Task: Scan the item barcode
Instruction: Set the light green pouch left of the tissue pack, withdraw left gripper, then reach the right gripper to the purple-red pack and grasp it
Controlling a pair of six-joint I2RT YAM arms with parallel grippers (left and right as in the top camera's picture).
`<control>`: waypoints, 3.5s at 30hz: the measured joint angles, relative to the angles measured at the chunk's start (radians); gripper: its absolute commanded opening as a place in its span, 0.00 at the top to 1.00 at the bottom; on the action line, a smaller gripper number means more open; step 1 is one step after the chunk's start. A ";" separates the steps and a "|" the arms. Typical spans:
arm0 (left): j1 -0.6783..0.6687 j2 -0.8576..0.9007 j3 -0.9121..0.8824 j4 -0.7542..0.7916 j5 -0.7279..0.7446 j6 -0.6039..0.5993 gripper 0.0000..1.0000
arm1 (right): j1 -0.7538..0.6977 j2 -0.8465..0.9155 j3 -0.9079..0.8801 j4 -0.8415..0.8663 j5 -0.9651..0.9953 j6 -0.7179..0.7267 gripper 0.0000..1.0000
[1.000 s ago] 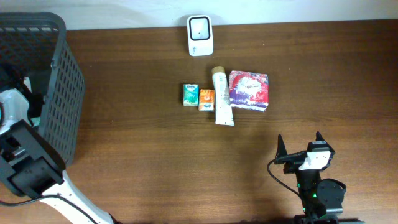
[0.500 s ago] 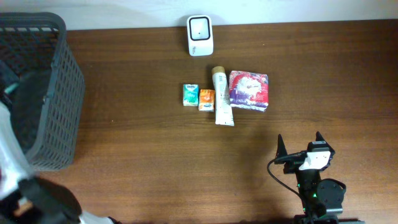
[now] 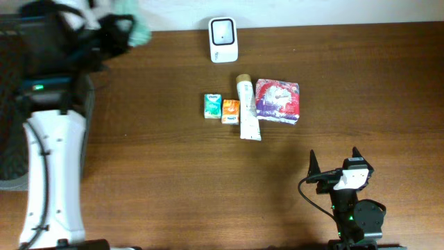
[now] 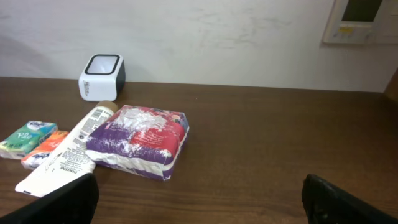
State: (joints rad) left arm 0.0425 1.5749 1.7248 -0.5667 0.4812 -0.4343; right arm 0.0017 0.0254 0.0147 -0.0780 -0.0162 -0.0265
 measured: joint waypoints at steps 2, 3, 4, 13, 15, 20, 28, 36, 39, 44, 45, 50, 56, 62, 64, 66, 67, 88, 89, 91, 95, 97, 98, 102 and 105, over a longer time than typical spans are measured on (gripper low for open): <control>-0.127 0.020 0.003 -0.115 -0.174 0.034 1.00 | 0.000 0.000 0.000 0.000 0.000 0.000 0.01; -0.171 0.039 0.003 -0.181 -0.271 0.043 1.00 | 0.000 0.000 0.000 0.000 0.000 0.001 0.01; -0.198 0.060 0.003 -0.206 -0.318 0.049 1.00 | 0.000 0.000 0.000 0.000 0.000 0.000 0.01; -0.346 0.385 0.003 -0.387 -0.510 0.059 0.99 | 0.000 0.000 0.000 0.000 0.000 0.000 0.02; -0.363 0.428 0.003 -0.395 -0.516 0.061 0.96 | 0.000 0.000 0.000 0.000 0.000 0.000 0.01; -0.377 0.500 0.003 -0.402 -0.516 0.062 0.75 | 0.000 0.000 0.000 0.000 0.000 0.000 0.01; -0.377 0.502 0.003 -0.414 -0.517 0.076 0.38 | 0.000 0.000 0.000 0.000 0.000 0.000 0.01; -0.357 0.470 0.129 -0.540 -0.517 0.081 0.01 | 0.000 0.000 0.000 0.000 0.000 0.000 0.01; -0.304 0.345 0.142 -0.588 -0.517 0.087 0.01 | 0.000 0.000 0.000 0.000 0.000 0.000 0.01; -0.209 0.221 0.169 -0.651 -0.523 0.087 0.01 | 0.000 0.000 0.000 0.000 0.000 0.000 0.01; -0.208 0.222 0.169 -0.652 -0.523 0.087 0.01 | 0.000 0.000 0.000 0.000 0.000 0.000 0.01; -0.209 0.223 0.169 -0.652 -0.523 0.087 0.01 | 0.000 0.000 0.000 0.000 0.000 0.000 0.01; -0.209 0.223 0.169 -0.653 -0.523 0.087 0.01 | 0.000 0.000 0.000 0.000 0.000 0.000 0.01; -0.209 0.223 0.169 -0.653 -0.523 0.087 0.01 | 0.000 0.000 0.000 0.000 0.000 -0.001 0.01; -0.209 0.223 0.169 -0.653 -0.523 0.087 0.01 | 0.000 0.000 0.000 0.002 -0.018 0.017 0.01; -0.209 0.223 0.169 -0.653 -0.523 0.087 0.01 | 0.000 0.000 0.000 0.018 -0.109 0.103 0.01; -0.209 0.223 0.169 -0.653 -0.523 0.087 0.01 | 0.000 0.000 0.000 0.027 -0.174 0.165 0.01; -0.209 0.223 0.169 -0.657 -0.523 0.087 0.01 | 0.000 0.300 0.503 0.169 -0.211 0.196 0.01; -0.209 0.223 0.169 -0.655 -0.523 0.087 0.01 | 0.000 0.390 0.597 0.072 -0.218 0.156 0.02; -0.209 0.223 0.169 -0.653 -0.523 0.087 0.01 | 0.000 0.603 0.800 -0.144 -0.229 0.101 0.02; -0.209 0.223 0.169 -0.654 -0.523 0.087 0.01 | 0.000 0.884 1.098 -0.558 -0.265 0.074 0.01; -0.209 0.223 0.169 -0.653 -0.523 0.087 0.01 | 0.000 1.013 1.182 -0.643 -0.362 0.071 0.02; -0.209 0.223 0.169 -0.653 -0.523 0.087 0.01 | 0.000 1.049 1.187 -0.662 -0.431 0.071 0.02; -0.209 0.223 0.169 -0.653 -0.523 0.087 0.01 | 0.000 1.178 1.188 -0.669 -0.582 0.071 0.02; -0.209 0.223 0.169 -0.653 -0.523 0.087 0.01 | 0.000 1.220 1.191 -0.711 -0.491 0.081 0.01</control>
State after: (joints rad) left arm -0.1669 1.7981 1.8935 -1.2201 -0.0418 -0.3473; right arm 0.0017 1.2449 1.2053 -0.7891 -0.5076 0.0544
